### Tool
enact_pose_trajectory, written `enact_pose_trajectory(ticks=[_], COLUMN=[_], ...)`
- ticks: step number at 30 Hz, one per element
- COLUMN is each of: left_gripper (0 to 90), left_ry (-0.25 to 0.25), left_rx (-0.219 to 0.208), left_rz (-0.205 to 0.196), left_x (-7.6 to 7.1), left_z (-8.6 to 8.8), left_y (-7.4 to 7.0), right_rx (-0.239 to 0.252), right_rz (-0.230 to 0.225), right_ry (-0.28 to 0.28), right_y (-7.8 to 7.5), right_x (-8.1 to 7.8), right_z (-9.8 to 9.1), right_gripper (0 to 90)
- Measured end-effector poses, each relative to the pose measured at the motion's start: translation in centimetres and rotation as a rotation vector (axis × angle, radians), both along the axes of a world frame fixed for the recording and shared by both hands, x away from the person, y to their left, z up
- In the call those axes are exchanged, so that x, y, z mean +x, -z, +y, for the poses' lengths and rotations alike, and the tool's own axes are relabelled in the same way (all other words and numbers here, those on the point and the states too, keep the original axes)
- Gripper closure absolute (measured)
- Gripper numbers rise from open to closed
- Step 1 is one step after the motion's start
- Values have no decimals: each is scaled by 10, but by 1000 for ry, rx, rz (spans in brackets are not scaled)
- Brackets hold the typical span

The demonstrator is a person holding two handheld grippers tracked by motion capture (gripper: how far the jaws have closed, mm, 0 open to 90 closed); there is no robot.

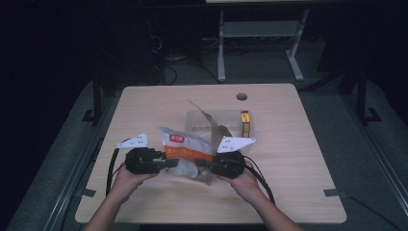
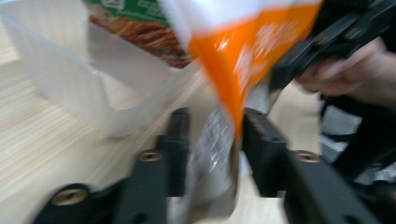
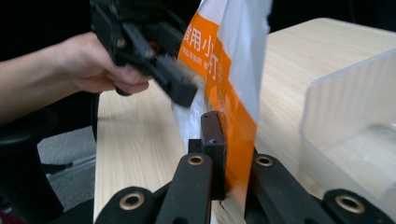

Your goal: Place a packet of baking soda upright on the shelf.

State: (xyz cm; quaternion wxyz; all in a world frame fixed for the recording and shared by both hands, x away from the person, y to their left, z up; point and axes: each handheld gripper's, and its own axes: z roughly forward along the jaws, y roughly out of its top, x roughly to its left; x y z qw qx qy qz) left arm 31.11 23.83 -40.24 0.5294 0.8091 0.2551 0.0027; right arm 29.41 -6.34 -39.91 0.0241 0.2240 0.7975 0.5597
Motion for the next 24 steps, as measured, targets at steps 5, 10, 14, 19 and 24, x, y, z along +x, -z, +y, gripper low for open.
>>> enact_pose_trajectory(ticks=[5, 10, 14, 19, 24], left_gripper=[428, 379, 376, 376, 359], left_ry=[-31, -55, -68, -86, -96], left_rx=[48, 85, 102, 97, 129], left_rz=[-17, -20, -14, -5, -14], left_x=[-1, -9, -12, -11, -10], left_z=[2, 9, 15, 17, 12], left_y=[-1, 2, 6, 8, 13], right_rx=[0, 7, -17, -47, -39], right_rz=[-12, -34, -64, -79, -59], right_ry=[69, 162, 259, 380, 496], right_y=[-11, -24, -32, -40, -43], right_x=[-1, 1, 2, 3, 9], right_z=[-16, -34, -36, -29, -15], right_gripper=[900, 900, 900, 900, 900])
